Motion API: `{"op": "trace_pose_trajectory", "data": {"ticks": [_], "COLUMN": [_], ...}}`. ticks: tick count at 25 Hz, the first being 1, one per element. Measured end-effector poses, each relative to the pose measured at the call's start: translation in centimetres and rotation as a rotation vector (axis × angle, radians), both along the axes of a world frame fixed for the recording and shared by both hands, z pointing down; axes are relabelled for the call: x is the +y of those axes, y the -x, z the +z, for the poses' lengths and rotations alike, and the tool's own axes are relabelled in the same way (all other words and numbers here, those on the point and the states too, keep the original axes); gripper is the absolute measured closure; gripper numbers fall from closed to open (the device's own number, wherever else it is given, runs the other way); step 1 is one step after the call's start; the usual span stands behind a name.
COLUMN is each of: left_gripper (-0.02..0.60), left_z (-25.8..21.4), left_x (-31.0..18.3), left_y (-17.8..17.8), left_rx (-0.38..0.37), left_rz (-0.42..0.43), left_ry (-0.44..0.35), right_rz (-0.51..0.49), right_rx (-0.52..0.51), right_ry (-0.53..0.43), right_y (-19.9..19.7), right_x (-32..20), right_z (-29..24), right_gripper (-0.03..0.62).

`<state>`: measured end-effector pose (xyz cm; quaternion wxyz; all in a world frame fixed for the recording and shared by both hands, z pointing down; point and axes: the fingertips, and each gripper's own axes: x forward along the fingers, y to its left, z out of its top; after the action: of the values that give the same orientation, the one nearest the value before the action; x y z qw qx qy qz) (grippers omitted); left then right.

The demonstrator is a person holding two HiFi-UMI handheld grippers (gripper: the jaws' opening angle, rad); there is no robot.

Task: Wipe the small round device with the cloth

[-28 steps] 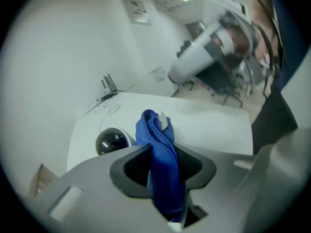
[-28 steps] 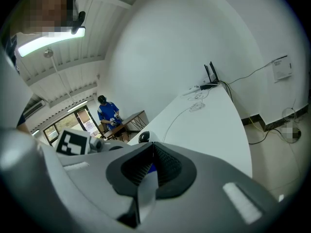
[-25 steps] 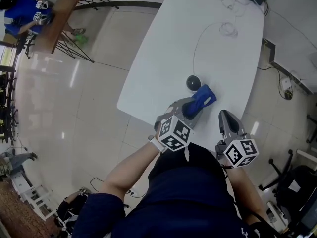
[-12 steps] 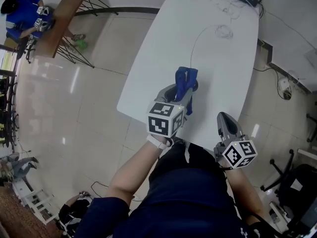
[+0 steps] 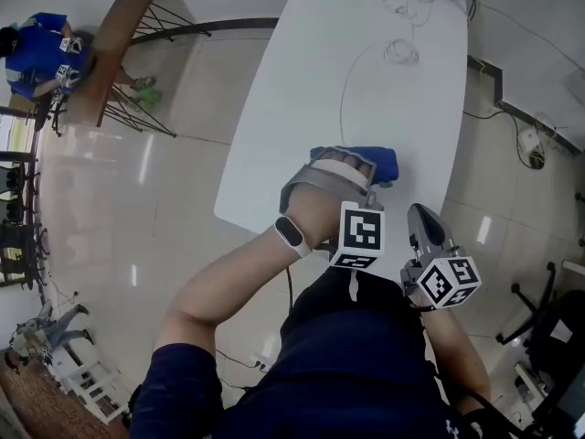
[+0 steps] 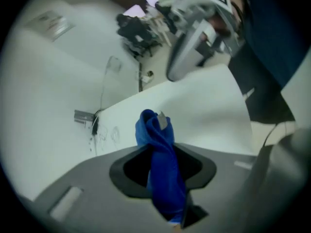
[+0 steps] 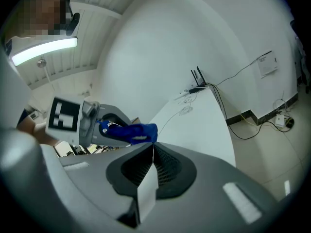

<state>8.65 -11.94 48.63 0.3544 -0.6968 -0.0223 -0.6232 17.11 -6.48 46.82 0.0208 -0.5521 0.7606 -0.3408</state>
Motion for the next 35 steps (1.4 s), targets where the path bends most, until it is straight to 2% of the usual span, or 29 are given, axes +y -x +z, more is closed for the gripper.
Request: {"op": "trace_pose_trajectory", "data": {"ticks": [2,3,7,10,12,13,15,17,19,21,23,26,28,30,31,33,35], "left_gripper": [0.454,0.454,0.454,0.454,0.454,0.454,0.454,0.454,0.453,0.453,0.451,0.451,0.451,0.451,0.451,0.451,0.452], "left_z": [2.0,3.0,6.1,8.0,8.8,9.0,8.8,7.7,5.5,2.4,-0.9,-5.5,-7.6,-9.7,-10.9,-13.0,-15.0], "left_x": [0.6,1.0,2.0,2.5,2.7,2.7,2.5,1.7,0.1,-1.2,-1.6,-1.2,-0.8,0.0,0.3,0.8,1.3], "left_y": [0.1,0.2,0.7,1.2,1.5,1.4,0.8,-0.1,-1.1,-1.8,-2.3,-2.5,-1.8,-0.8,-0.2,1.2,2.8], "left_rx": [-0.164,-0.237,-0.505,-0.688,-0.762,-0.768,-0.714,-0.6,-0.443,-0.231,0.037,0.485,0.761,1.012,1.132,1.345,1.505], "left_rz": [0.145,0.21,0.436,0.538,0.544,0.531,0.48,0.396,0.277,0.114,-0.08,-0.385,-0.576,-0.712,-0.746,-0.76,-0.747], "left_ry": [-0.081,-0.097,-0.103,-0.083,-0.057,-0.046,-0.025,-0.016,-0.019,0.017,0.122,0.37,0.607,0.872,0.99,1.181,1.351], "right_rz": [0.021,0.031,0.063,0.068,0.063,0.061,0.068,0.094,0.13,0.151,0.14,0.046,-0.057,-0.16,-0.206,-0.293,-0.384], "right_rx": [-0.002,-0.001,-0.001,-0.012,-0.014,-0.013,-0.01,-0.001,0.011,0.02,0.023,-0.051,-0.172,-0.296,-0.349,-0.46,-0.615], "right_ry": [0.003,0.005,0.018,0.024,0.024,0.022,0.013,-0.001,-0.014,-0.024,-0.041,-0.086,-0.123,-0.151,-0.163,-0.18,-0.192], "right_y": [-0.9,-1.5,-3.1,-3.0,-2.9,-2.9,-3.4,-4.7,-6.2,-7.3,-7.4,-4.9,-2.0,0.9,2.2,4.4,6.3], "right_x": [-0.4,-0.6,-1.4,-1.5,-1.4,-1.3,-1.4,-1.5,-1.7,-1.9,-2.1,-2.8,-3.5,-4.0,-4.1,-4.1,-3.5], "right_z": [0.2,0.3,1.1,1.6,1.6,1.5,1.2,0.7,0.1,-0.3,-0.7,-2.4,-4.0,-5.5,-6.2,-7.5,-8.9], "right_gripper": [0.582,0.582,0.582,0.582,0.582,0.582,0.582,0.582,0.582,0.582,0.582,0.58,0.567,0.493,0.457,0.4,0.309]}}
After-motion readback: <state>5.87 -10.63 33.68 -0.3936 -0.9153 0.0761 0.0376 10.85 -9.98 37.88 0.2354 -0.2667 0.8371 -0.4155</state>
